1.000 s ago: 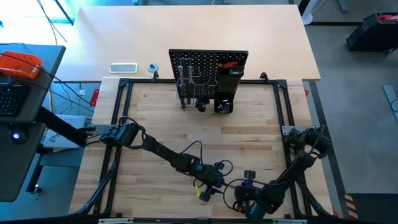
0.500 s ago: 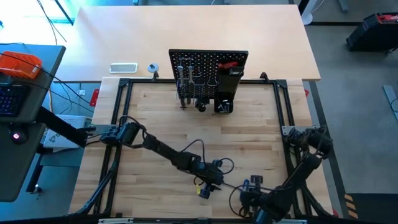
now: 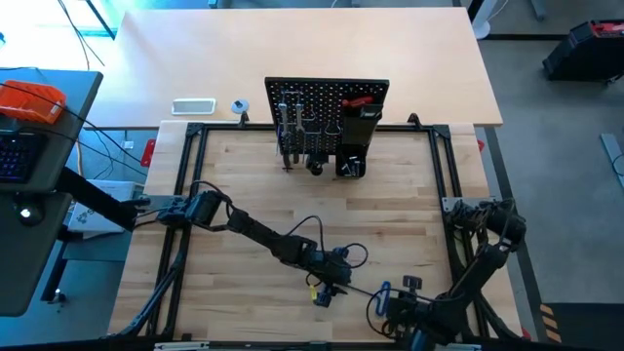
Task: Hang tools onto peg board
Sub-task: Hang the blue pick tool onto the peg board
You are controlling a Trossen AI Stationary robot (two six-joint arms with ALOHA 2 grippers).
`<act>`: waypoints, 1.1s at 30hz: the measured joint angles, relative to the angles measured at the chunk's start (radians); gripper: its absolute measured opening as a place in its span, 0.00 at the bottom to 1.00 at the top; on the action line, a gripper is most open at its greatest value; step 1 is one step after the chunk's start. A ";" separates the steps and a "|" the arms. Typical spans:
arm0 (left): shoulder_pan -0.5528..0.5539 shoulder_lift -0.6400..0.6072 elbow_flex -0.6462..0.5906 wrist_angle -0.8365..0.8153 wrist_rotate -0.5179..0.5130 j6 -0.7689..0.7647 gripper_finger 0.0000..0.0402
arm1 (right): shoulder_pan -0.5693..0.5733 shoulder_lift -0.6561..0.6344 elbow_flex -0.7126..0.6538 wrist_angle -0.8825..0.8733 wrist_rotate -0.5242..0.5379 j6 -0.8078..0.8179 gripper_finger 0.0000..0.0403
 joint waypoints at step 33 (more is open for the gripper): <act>0.021 0.015 0.002 -0.050 0.006 0.040 0.02 | -0.200 0.000 -0.091 0.309 0.172 -0.309 0.05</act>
